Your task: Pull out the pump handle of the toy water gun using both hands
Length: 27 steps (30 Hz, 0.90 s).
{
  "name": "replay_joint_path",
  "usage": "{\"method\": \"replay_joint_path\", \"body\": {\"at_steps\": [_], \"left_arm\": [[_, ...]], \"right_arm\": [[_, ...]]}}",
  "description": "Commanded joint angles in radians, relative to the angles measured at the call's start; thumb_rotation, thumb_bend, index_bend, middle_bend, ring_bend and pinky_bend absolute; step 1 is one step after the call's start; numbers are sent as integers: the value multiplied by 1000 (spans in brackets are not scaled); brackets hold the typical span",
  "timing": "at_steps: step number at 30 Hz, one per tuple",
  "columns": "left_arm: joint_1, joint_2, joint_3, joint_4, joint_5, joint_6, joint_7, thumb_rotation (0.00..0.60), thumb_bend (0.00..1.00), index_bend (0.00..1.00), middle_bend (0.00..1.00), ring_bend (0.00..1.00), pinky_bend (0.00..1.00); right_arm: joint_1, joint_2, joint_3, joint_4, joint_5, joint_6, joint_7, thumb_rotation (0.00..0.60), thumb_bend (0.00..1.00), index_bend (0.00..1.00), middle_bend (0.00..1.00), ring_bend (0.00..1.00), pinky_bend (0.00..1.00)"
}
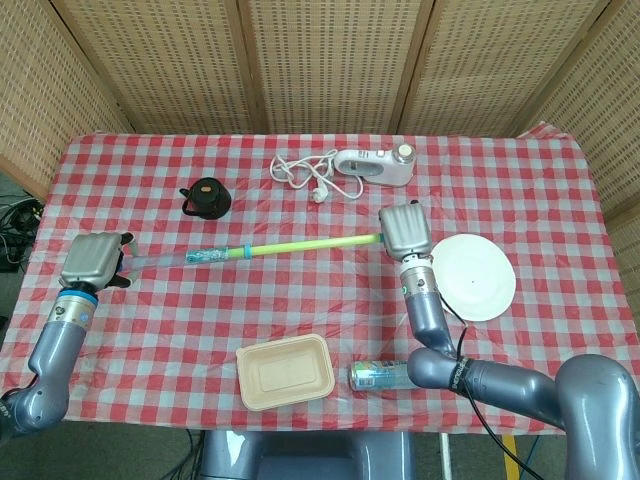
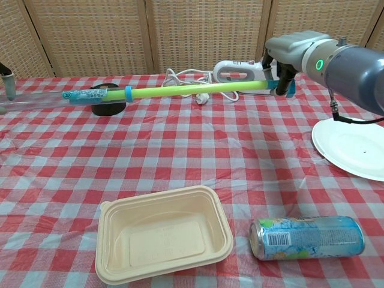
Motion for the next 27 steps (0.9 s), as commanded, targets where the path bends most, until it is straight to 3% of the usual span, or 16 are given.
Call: {"method": "replay_joint_path", "body": {"at_steps": [1, 17, 20, 22, 24, 27], "left_arm": [[1, 1, -1, 3, 4, -2, -1, 600, 438, 593, 830, 791, 687], [1, -6, -7, 27, 31, -29, -16, 600, 438, 562, 805, 781, 663], [0, -9, -6, 30, 32, -33, -13, 600, 422, 427, 629, 646, 545], [0, -12, -7, 31, 34, -36, -15, 600, 380, 281, 413, 471, 419], [-1, -11, -3, 29, 38, -48, -16, 600, 306, 118, 156, 242, 255], [-2, -6, -3, 20, 52, -71, -32, 600, 239, 15, 6, 43, 93]], "right_arm": [[-3, 8, 2, -4, 5, 6, -7, 600, 536, 819, 1000, 957, 445], [-28, 49, 3, -34, 49, 33, -40, 600, 526, 819, 1000, 956, 444], [-29, 55, 0, -40, 52, 27, -45, 600, 471, 758, 958, 902, 424], [-31, 59, -6, -42, 50, 20, -46, 600, 419, 635, 823, 785, 328], [-33, 63, -18, -44, 64, 6, -61, 600, 356, 426, 577, 578, 173], [-29, 70, -30, -44, 139, -22, -111, 600, 304, 247, 322, 322, 86]]}}
